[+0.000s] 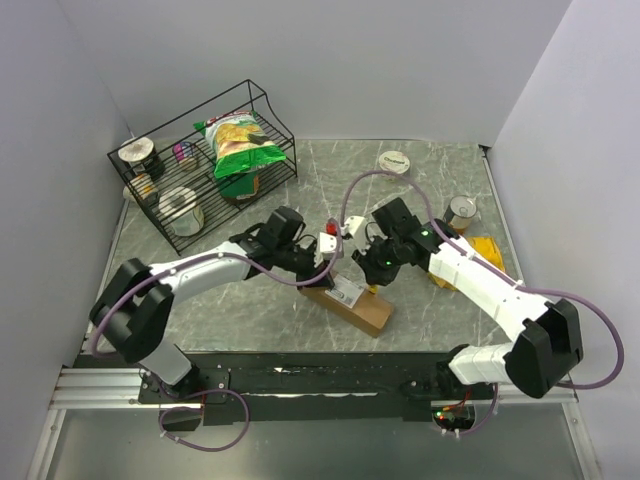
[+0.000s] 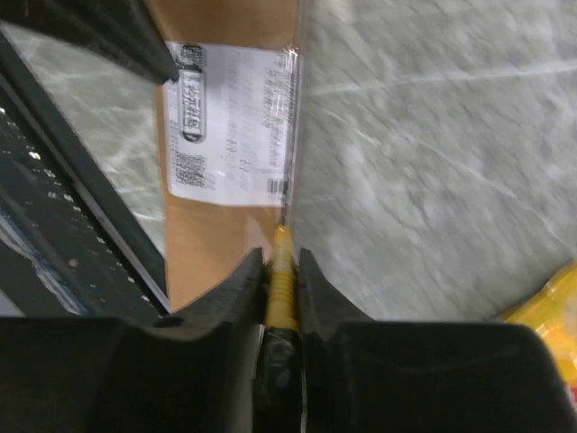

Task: Unpack the express box

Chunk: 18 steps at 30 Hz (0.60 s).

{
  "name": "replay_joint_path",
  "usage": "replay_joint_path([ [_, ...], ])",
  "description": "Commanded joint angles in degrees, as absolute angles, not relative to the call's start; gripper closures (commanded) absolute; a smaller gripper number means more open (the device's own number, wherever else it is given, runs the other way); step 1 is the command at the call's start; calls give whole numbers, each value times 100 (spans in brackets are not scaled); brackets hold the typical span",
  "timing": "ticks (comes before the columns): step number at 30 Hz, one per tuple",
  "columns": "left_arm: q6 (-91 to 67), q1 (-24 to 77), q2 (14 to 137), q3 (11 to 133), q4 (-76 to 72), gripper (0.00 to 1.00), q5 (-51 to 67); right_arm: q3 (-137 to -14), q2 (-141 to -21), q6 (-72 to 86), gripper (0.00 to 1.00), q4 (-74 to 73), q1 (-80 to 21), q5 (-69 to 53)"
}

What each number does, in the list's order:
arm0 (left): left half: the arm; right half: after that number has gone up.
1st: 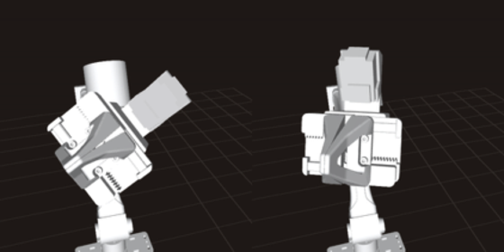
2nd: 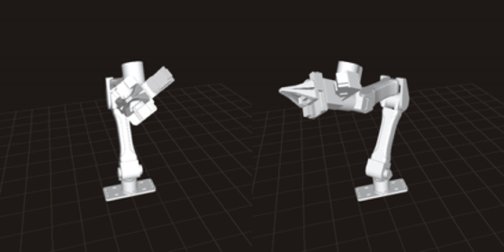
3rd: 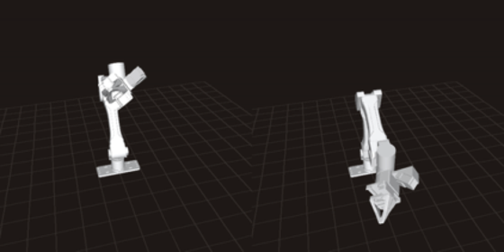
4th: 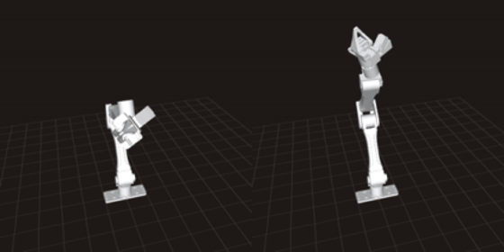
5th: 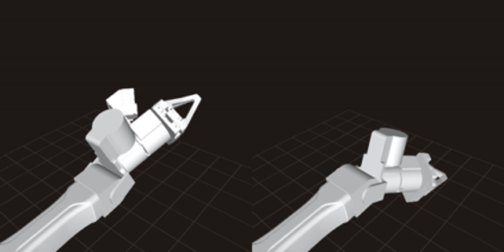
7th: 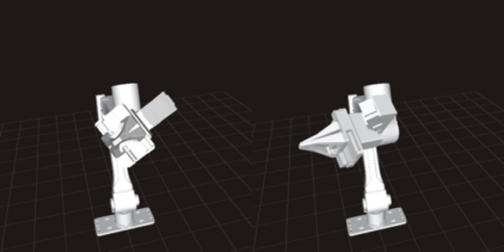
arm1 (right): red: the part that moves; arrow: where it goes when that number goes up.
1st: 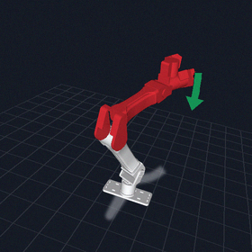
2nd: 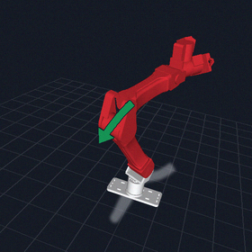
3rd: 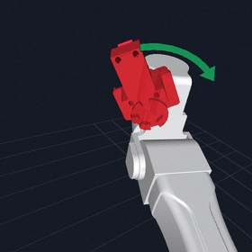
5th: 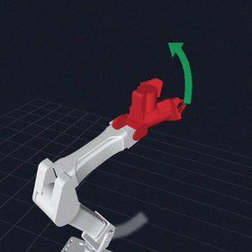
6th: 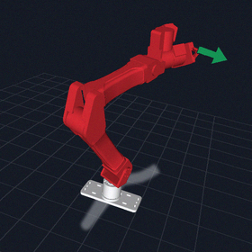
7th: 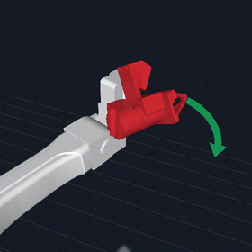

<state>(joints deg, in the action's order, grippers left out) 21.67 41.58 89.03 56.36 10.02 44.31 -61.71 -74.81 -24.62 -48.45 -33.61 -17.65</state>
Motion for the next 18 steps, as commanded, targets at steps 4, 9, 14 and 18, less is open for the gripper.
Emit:
replay_joint_path([
  [4,1854,4271,9861,5721,1081,99,3824,-5907,-6575,-2426,100,-4457,-3401,-1547],
  [9,2171,4298,10195,6002,1730,99,3516,-5652,-6135,-2259,100,-4412,-3401,-1406],
  [14,2189,4298,10274,6047,1898,99,3472,-5406,-5872,-2232,100,-4456,-3393,-1336],
  [18,2074,4298,10248,5994,1881,99,3454,-5239,-5757,-2259,100,-4526,-3393,-1275],
])
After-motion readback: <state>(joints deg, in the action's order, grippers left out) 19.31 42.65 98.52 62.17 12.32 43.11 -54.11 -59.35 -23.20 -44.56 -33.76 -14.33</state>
